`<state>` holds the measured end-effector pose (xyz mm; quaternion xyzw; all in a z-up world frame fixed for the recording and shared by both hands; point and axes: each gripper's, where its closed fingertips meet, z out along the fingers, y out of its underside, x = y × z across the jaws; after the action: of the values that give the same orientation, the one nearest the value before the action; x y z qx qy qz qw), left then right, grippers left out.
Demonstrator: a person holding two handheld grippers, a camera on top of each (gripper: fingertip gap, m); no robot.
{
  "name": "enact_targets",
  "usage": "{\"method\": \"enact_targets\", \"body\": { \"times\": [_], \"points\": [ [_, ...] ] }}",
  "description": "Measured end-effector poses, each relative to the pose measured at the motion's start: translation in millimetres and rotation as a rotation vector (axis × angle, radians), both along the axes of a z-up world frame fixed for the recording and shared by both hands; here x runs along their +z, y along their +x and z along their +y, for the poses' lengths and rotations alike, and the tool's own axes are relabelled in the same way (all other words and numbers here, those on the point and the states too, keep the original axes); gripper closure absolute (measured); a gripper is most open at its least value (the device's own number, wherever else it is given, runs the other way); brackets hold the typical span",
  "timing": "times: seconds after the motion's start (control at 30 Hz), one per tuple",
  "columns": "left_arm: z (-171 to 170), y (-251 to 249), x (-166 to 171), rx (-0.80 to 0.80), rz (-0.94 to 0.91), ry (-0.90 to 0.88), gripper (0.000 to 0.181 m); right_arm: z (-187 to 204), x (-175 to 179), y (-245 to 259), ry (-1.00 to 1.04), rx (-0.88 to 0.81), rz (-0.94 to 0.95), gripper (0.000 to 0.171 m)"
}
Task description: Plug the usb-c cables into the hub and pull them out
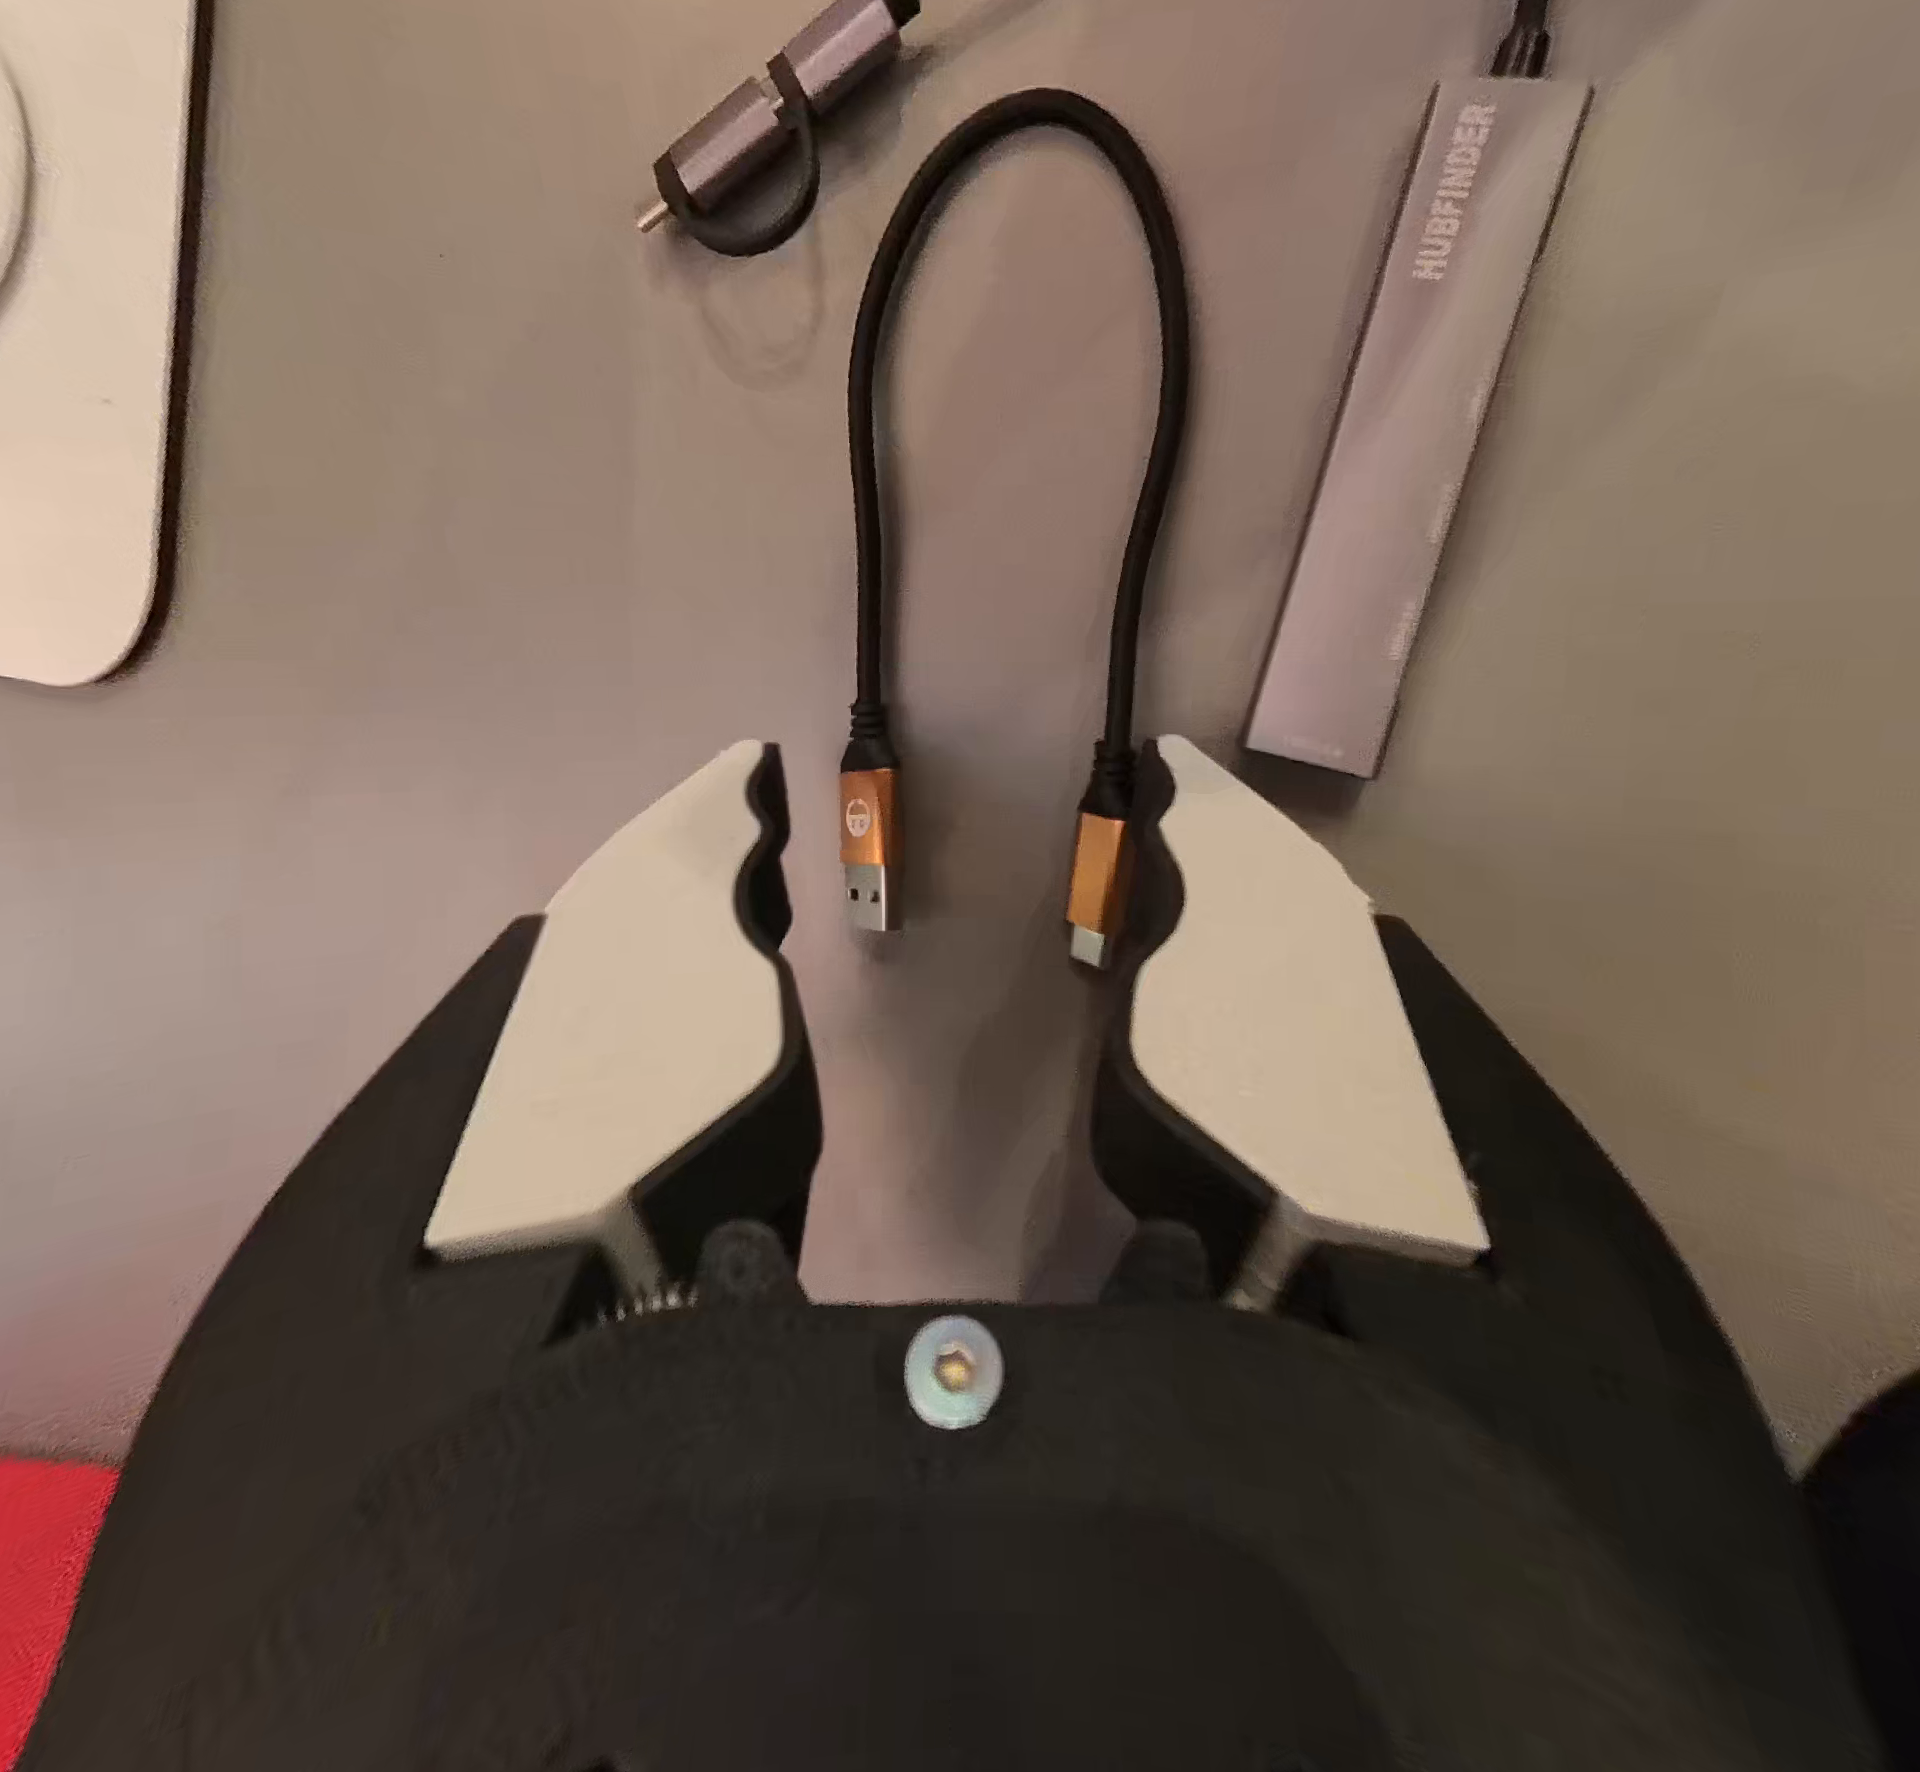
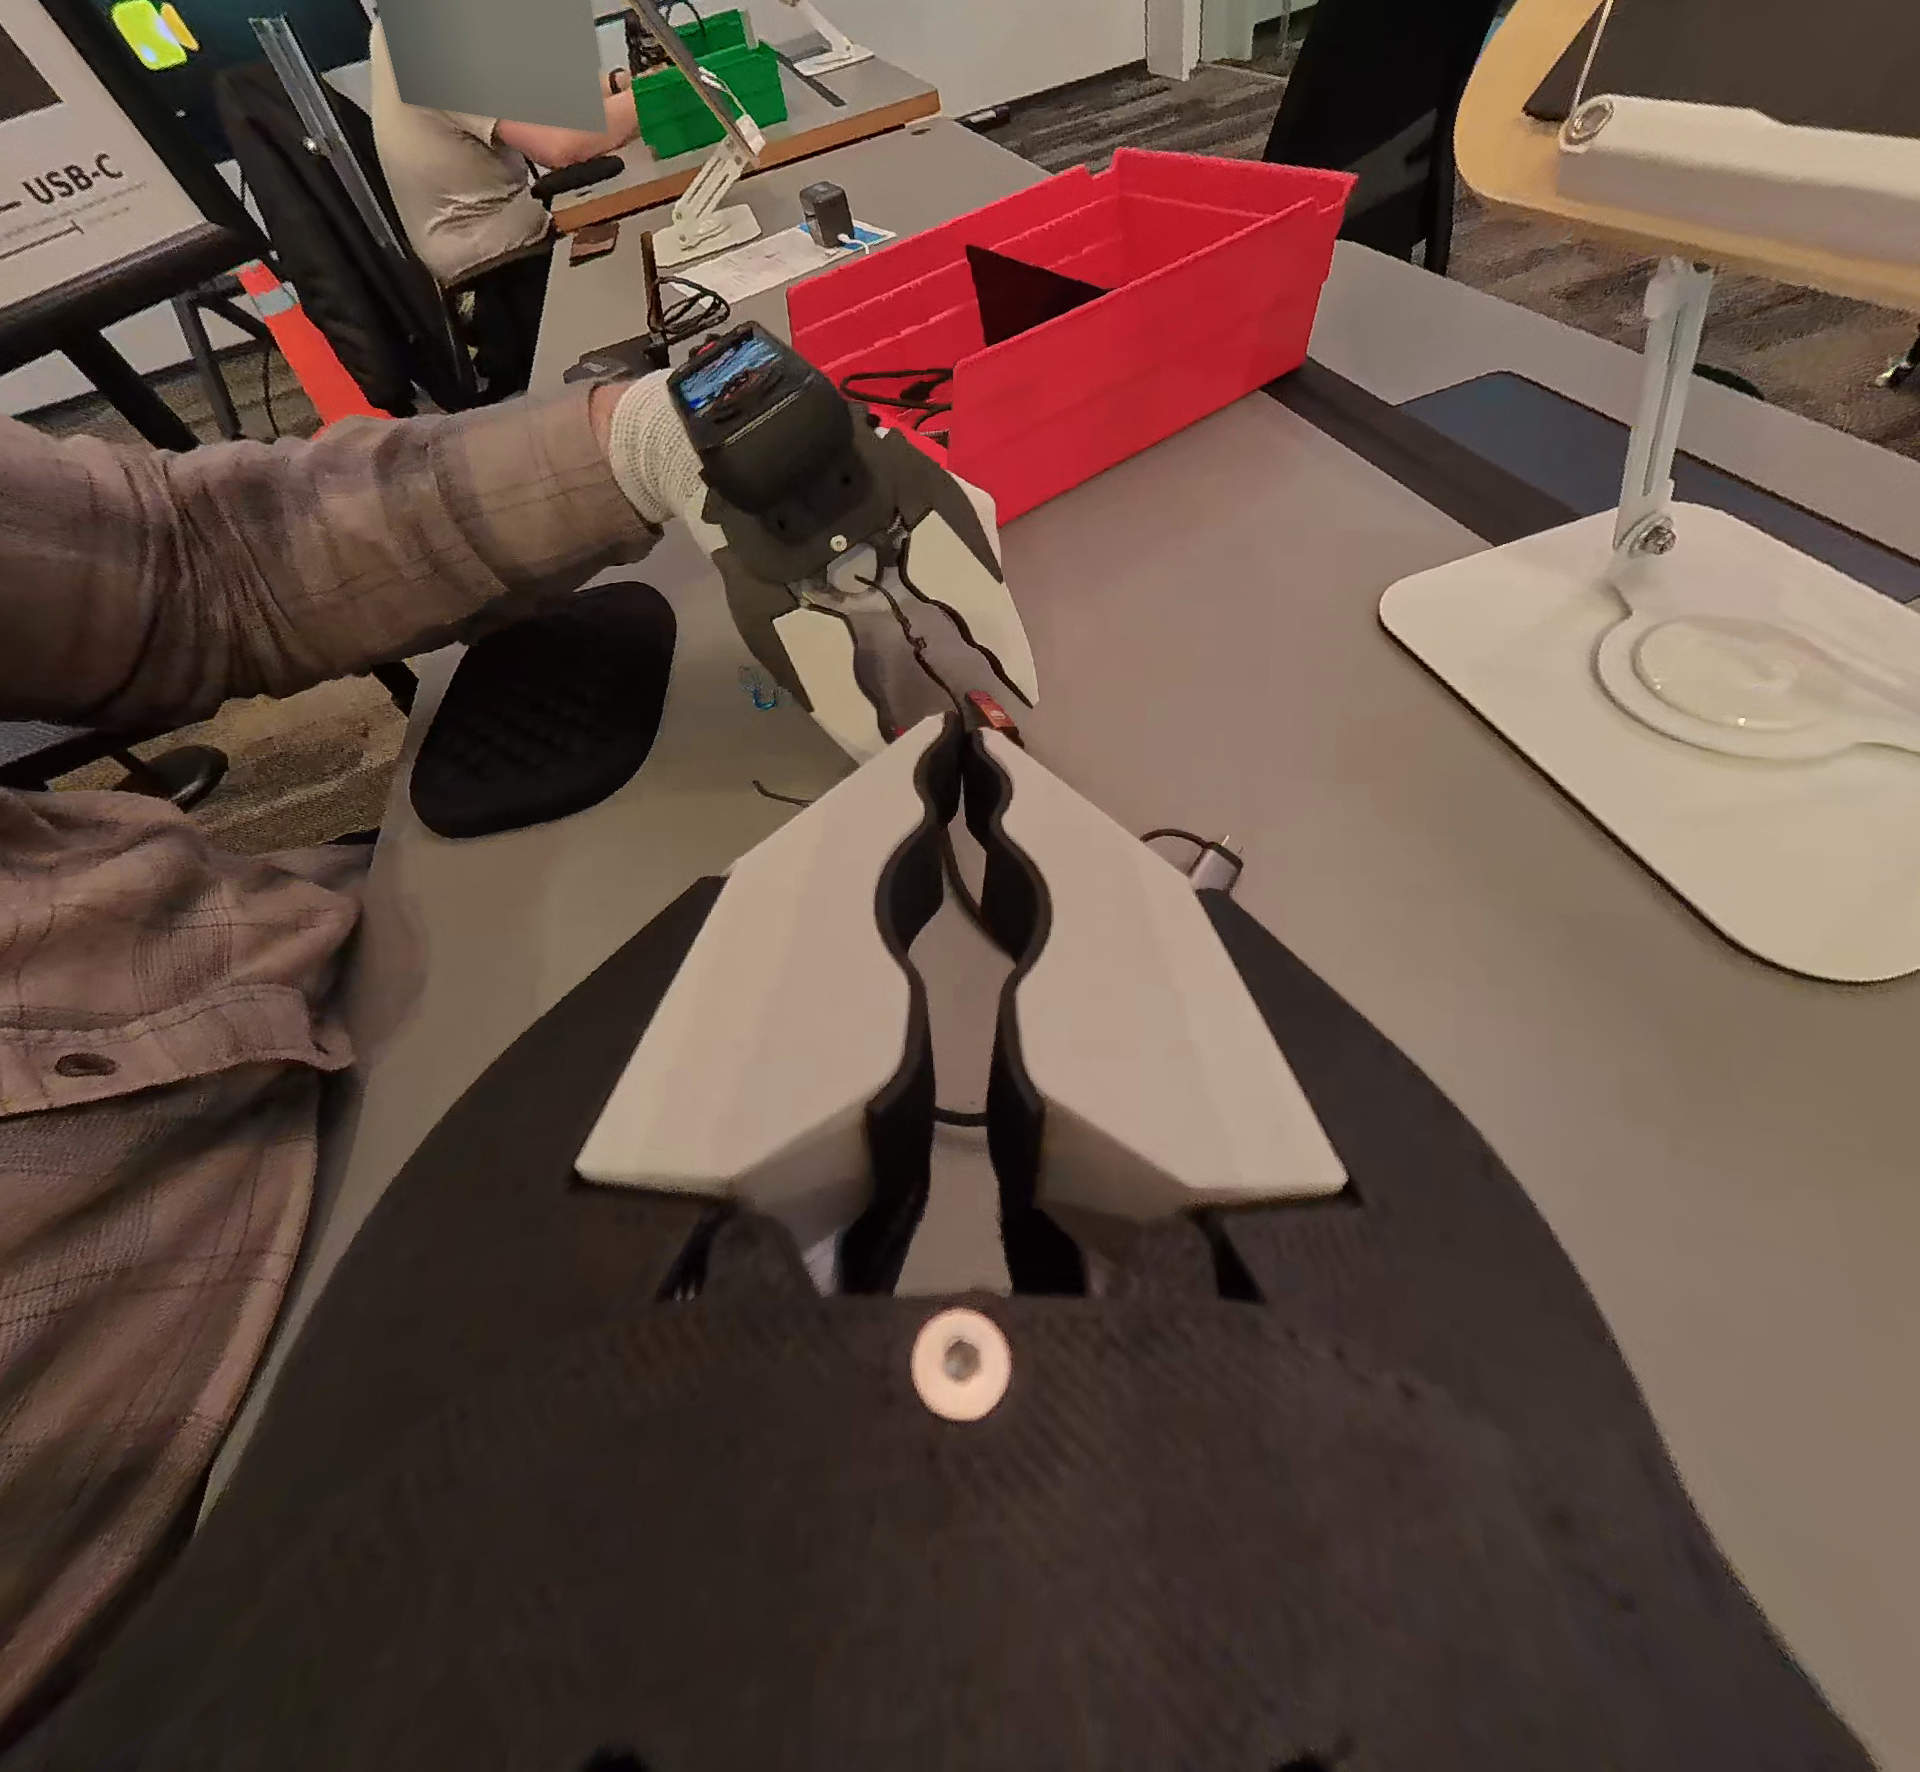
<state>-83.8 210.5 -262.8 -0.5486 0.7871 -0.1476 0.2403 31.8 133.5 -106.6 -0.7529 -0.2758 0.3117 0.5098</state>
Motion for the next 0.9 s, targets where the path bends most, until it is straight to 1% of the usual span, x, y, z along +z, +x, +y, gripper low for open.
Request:
{"method": "enact_targets", "body": {
  "times": [0.07, 0.13, 0.2, 0.27, 0.47, 0.57, 0.77, 0.9],
  "points": [
    [0.6, 2.9, -1.5, 0.001, 0.007, -0.03, 0.128, -1.0, -2.9, 0.6, -0.006, 0.003, 0.007, 0.171],
    [2.1, 6.3, -2.8, 0.006, 0.006, -0.045, 0.145, -1.0, -5.2, 1.6, -0.01, 0.001, 0.01, 0.171],
    [12.6, 9.6, -1.8, 0.027, -0.012, 0.014, 0.166, -1.3, -7.4, 2.4, -0.016, 0.003, 0.01, 0.171],
    [13.1, 11.8, 0.4, 0.041, -0.029, -0.007, 0.174, -1.3, -11.3, 4.1, -0.023, 0.0, -0.008, 0.171],
    [13.0, 9.8, -0.6, 0.066, -0.072, 0.037, 0.174, -2.8, -25.7, 6.0, -0.037, 0.002, -0.116, 0.171],
    [14.6, 5.8, 2.8, 0.092, -0.091, 0.056, 0.174, -3.4, -37.3, -2.3, -0.048, 0.03, -0.184, 0.171],
    [28.3, -6.0, 11.9, 0.158, -0.117, 0.12, 0.174, 7.8, -67.8, -28.3, -0.084, 0.101, -0.329, 0.171],
    [32.1, -9.3, 14.2, 0.169, -0.13, 0.126, 0.174, 23.0, -97.7, -39.2, -0.122, 0.117, -0.449, 0.171]
  ]
}}
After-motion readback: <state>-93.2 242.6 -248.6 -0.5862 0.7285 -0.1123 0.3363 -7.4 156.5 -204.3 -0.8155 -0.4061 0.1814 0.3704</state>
